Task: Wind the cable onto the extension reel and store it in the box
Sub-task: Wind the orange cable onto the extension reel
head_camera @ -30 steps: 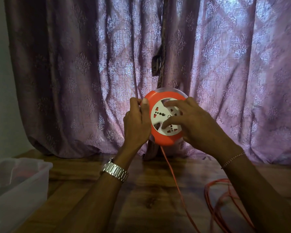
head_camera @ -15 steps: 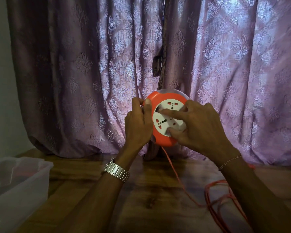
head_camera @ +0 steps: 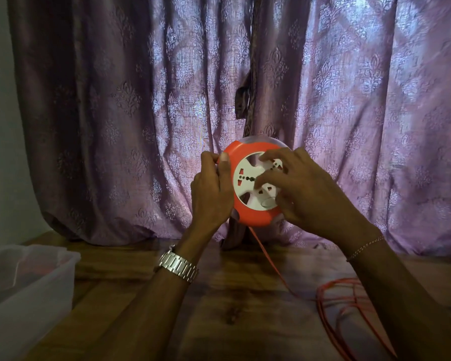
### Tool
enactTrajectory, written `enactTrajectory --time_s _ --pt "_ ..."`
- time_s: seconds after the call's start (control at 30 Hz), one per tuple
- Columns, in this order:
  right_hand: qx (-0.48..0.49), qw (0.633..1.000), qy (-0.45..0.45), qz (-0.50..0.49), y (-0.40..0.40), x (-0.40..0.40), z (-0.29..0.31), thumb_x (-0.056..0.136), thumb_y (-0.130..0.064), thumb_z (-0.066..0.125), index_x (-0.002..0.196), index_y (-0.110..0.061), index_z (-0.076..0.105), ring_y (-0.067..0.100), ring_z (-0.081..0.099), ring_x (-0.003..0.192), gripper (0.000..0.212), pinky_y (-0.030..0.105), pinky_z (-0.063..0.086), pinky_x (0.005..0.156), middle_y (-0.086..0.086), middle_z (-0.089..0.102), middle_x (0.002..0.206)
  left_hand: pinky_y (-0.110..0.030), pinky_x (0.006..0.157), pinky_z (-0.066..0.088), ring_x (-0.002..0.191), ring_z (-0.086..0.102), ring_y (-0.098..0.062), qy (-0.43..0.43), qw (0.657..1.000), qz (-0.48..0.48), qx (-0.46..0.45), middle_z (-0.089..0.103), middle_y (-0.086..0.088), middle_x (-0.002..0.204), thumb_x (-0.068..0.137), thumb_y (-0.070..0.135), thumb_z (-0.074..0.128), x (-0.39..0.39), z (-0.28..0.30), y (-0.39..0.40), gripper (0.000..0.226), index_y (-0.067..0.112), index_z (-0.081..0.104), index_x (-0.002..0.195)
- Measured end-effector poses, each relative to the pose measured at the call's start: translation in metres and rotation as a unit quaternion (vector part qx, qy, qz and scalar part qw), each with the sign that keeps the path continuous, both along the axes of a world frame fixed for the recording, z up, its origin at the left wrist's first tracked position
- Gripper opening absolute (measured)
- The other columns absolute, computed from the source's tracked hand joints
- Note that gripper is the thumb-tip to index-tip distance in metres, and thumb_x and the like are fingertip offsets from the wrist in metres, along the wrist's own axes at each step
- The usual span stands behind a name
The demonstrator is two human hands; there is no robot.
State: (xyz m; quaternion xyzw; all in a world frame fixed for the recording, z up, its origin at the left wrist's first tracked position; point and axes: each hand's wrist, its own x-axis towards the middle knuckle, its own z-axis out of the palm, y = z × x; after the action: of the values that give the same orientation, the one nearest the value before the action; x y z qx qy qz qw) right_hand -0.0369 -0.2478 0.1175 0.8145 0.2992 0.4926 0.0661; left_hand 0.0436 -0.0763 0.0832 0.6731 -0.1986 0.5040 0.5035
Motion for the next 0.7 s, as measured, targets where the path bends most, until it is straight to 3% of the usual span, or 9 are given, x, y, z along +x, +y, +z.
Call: enactTrajectory --time_s 0.07,0.13,0.27,0.4,0.47,0.57,0.63,0.7 --pt "-0.021 0.999 0.042 -0.010 0.000 -0.001 -0.001 0.072 -0.011 0.049 0.101 -0.031 0.072 0.026 0.046 0.110 0.042 0.029 0.036 0.079 0.004 0.053 0.137 -0.048 0.058 0.051 0.062 0.063 -0.019 0.001 1.000 0.003 0.001 0.059 0.006 0.065 0.099 0.058 0.026 0.000 0.000 0.000 0.035 0.028 0.042 0.092" --pt "-0.033 0.997 0.057 -0.039 0.003 0.000 -0.003 0.077 -0.017 0.049 0.102 -0.036 0.074 0.030 0.049 0.113 0.040 0.031 0.039 0.080 0.003 0.052 0.140 -0.049 0.058 0.052 0.063 0.064 -0.020 0.003 1.000 -0.001 0.002 0.060 0.005 0.065 0.099 0.059 0.026 0.000 -0.001 -0.001 0.036 0.028 0.042 0.093" --pt "-0.028 0.996 0.063 -0.059 0.006 0.003 -0.004 0.081 -0.034 0.032 0.101 -0.041 0.075 0.031 0.052 0.113 0.049 0.039 0.042 0.090 0.004 0.055 0.135 -0.050 0.057 0.052 0.063 0.065 -0.025 -0.001 1.000 -0.015 0.011 0.061 0.003 0.065 0.098 0.059 0.025 0.000 -0.002 -0.002 0.044 0.020 0.045 0.098" --pt "-0.006 0.996 0.052 -0.079 0.005 0.001 -0.004 0.082 -0.038 0.031 0.106 -0.049 0.071 0.029 0.052 0.115 0.048 0.040 0.038 0.083 0.004 0.056 0.131 -0.050 0.060 0.052 0.067 0.065 -0.029 -0.006 1.000 -0.008 0.017 0.060 0.007 0.065 0.097 0.060 0.024 -0.002 -0.002 -0.004 0.044 0.021 0.044 0.097" --pt "0.002 0.994 0.041 -0.099 0.007 0.000 -0.004 0.080 -0.036 0.033 0.115 -0.051 0.066 0.029 0.052 0.114 0.050 0.040 0.038 0.080 0.006 0.056 0.126 -0.050 0.061 0.052 0.069 0.065 -0.033 -0.004 1.000 -0.011 0.013 0.063 0.003 0.068 0.097 0.061 0.024 -0.003 -0.001 -0.003 0.046 0.020 0.045 0.098" --pt "0.029 0.992 0.022 -0.124 0.008 0.001 -0.008 0.077 -0.038 0.054 0.126 -0.050 0.058 0.027 0.056 0.102 0.051 0.040 0.037 0.078 0.005 0.058 0.106 -0.050 0.061 0.053 0.069 0.066 -0.034 -0.001 1.000 -0.013 0.013 0.065 -0.001 0.069 0.096 0.061 0.024 -0.003 -0.002 -0.002 0.047 0.019 0.045 0.099" --pt "0.081 0.990 0.010 -0.118 0.008 0.002 -0.011 0.074 -0.053 0.062 0.127 -0.046 0.059 0.027 0.060 0.095 0.053 0.041 0.039 0.079 0.005 0.062 0.096 -0.050 0.061 0.052 0.067 0.065 -0.033 0.000 1.000 -0.013 0.013 0.063 0.002 0.066 0.097 0.061 0.024 -0.004 -0.002 -0.003 0.045 0.021 0.045 0.098" --pt "0.103 0.986 -0.007 -0.133 0.009 0.002 -0.012 0.075 -0.070 0.056 0.126 -0.043 0.060 0.026 0.062 0.092 0.059 0.041 0.039 0.081 0.001 0.069 0.091 -0.050 0.061 0.052 0.067 0.064 -0.031 0.000 1.000 -0.012 0.013 0.060 0.006 0.065 0.096 0.061 0.024 -0.005 -0.001 -0.003 0.042 0.023 0.043 0.096"
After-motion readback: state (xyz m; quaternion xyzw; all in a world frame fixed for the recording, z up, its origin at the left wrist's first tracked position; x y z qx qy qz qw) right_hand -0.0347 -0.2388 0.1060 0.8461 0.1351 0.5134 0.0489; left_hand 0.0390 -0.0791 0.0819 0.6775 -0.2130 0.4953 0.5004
